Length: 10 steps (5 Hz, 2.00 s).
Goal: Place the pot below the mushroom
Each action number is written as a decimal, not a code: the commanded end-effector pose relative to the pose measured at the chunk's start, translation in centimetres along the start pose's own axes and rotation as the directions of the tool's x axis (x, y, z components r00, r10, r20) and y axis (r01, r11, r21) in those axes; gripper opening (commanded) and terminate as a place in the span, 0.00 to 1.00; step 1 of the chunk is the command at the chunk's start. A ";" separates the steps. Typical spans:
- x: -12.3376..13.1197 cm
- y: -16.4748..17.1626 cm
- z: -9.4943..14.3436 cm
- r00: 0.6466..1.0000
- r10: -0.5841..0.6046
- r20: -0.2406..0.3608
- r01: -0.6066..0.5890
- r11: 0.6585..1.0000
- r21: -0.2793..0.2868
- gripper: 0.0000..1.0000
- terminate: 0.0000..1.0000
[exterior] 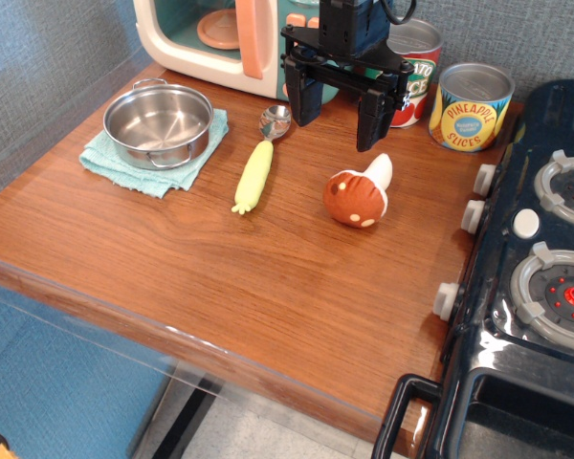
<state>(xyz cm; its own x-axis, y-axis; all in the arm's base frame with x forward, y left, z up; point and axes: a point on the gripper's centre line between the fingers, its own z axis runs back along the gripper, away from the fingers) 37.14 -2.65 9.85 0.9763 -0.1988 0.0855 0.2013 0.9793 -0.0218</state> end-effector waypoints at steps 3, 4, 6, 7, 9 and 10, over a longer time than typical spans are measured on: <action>-0.1 6.3 0.0 0.981 0.194 0.013 -0.194 0.980 -0.034 1.00 0.00; -0.4 9.2 0.3 0.973 0.231 0.011 -0.231 0.973 -0.013 1.00 0.00; -0.8 12.8 0.0 0.961 0.276 0.024 -0.276 0.960 0.054 1.00 0.00; -1.0 13.7 -0.6 0.958 0.286 0.010 -0.286 0.955 0.083 1.00 0.00; -0.6 14.3 -2.9 0.952 0.304 -0.014 -0.303 0.951 0.065 1.00 0.00; -0.6 14.4 -3.9 0.947 0.320 -0.032 -0.317 0.947 0.057 1.00 0.00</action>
<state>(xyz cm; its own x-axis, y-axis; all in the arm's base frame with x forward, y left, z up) 39.38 10.70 3.21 0.9935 0.1117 -0.0197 -0.1118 0.9937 -0.0030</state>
